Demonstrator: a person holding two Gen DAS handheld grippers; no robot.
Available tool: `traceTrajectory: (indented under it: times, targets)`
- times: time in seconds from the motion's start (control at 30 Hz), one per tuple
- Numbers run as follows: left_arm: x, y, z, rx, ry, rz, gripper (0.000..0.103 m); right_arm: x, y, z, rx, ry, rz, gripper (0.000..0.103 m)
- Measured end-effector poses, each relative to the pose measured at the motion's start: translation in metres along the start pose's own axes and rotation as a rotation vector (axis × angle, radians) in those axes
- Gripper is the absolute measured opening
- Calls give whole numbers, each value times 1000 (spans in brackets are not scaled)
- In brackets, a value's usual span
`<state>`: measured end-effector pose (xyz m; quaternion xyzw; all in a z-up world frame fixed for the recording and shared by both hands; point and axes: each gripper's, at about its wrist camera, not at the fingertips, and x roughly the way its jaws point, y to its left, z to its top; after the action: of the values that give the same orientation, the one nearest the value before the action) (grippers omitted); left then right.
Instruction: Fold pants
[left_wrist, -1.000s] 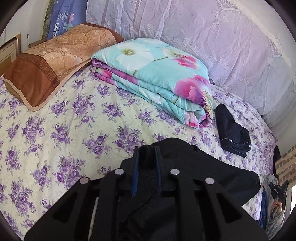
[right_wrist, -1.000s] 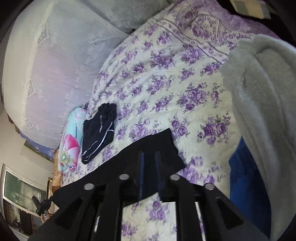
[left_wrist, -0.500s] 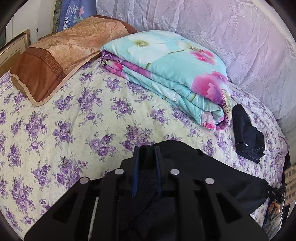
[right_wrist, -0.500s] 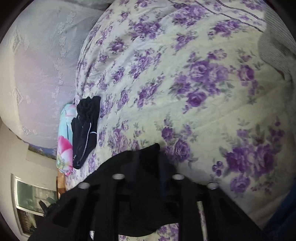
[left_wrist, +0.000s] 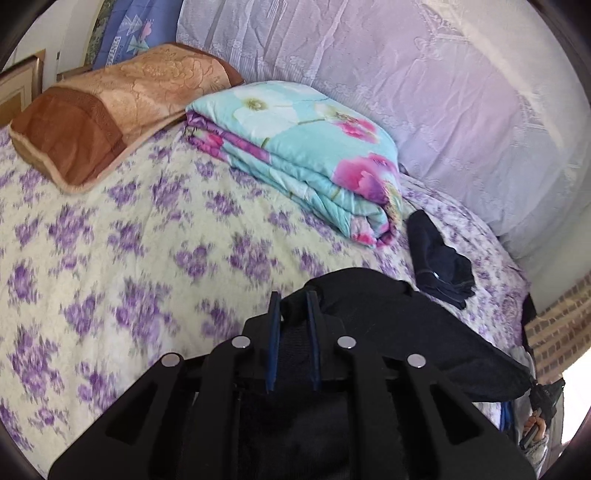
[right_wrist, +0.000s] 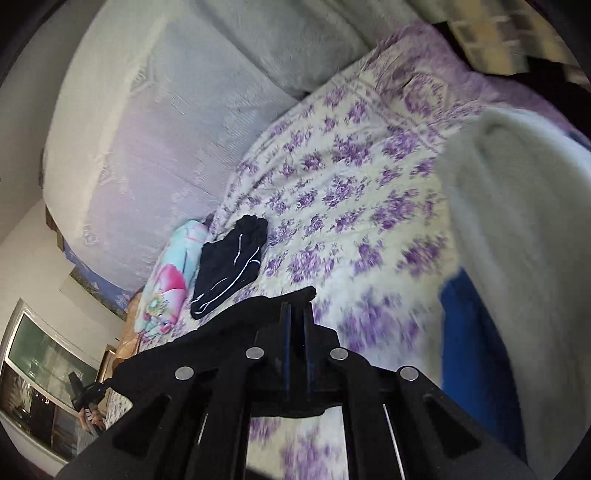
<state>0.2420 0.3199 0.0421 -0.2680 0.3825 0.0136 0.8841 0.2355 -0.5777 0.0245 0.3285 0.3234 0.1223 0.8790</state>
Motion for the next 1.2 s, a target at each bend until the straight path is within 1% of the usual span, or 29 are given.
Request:
traceTrajectory:
  times: [0.03,0.07,0.17,0.27,0.33,0.37,0.4,0.43,0.47,0.5,0.53,0.6,0.67,0.73,0.77,0.8,0.83,0.87,0.9,0.97,1.03,1.1,1.17,1.2]
  targets:
    - [-5,8,-13,-7,7,-17,12,-15,-3,-11,-4,-6,-2,6]
    - [-9,15,-24,-13,14,-28,12,-33,-8,-29,-4,-12,-14,6]
    - [-18,41,-63,-45,39,-52,12,-69,-19,-80,3,-20,-15,6]
    - [-31,70,-107,-94,51,-95,12,-100,-31,-130,40,-41,11,6]
    - [-38,86,-130,-119,60,-109,13,-114,-40,-156,56,-50,12,6]
    - [-39,93,-139,-130,64,-114,13,-117,-46,-168,62,-37,1,9]
    - [-39,100,-148,-145,79,-114,12,-120,-49,-176,71,-34,-26,10]
    - [-40,106,-155,-163,85,-113,11,-125,-53,-183,105,-46,-47,15]
    - [-44,112,-162,-186,80,-121,9,-130,-57,-187,151,-60,-28,36]
    - [-51,117,-168,-211,67,-130,10,-136,-58,-192,194,-85,10,46]
    - [-57,120,-173,-228,52,-123,11,-143,-57,-197,239,-117,43,50]
    - [-74,122,-188,-255,8,-91,13,-149,-51,-204,295,-134,63,53]
    - [-85,117,-201,-246,-9,-76,13,-146,-41,-213,367,-139,108,58]
    - [-90,101,-211,-219,-11,-64,13,-134,-27,-218,432,-118,154,61]
    - [-91,91,-215,-204,-9,-84,15,-125,-17,-220,457,-105,170,62]
    - [-89,75,-218,-181,-1,-119,26,-118,-8,-220,466,-96,177,64]
    - [-86,61,-220,-157,10,-140,36,-108,1,-217,470,-85,188,69]
    - [-82,44,-222,-122,22,-155,55,-98,9,-216,492,-68,196,76]
    - [-77,22,-223,-78,31,-174,64,-89,14,-214,538,-43,185,77]
    - [-64,-24,-225,28,71,-244,64,-77,21,-209,625,14,147,77]
    - [-48,-72,-232,140,129,-309,66,-69,27,-203,673,60,88,77]
    - [-28,-120,-245,247,208,-378,78,-63,31,-198,730,82,2,78]
    - [-11,-163,-262,360,269,-399,80,-55,32,-193,811,85,-100,78]
    - [-2,-184,-270,426,288,-399,80,-51,31,-191,818,90,-117,78]
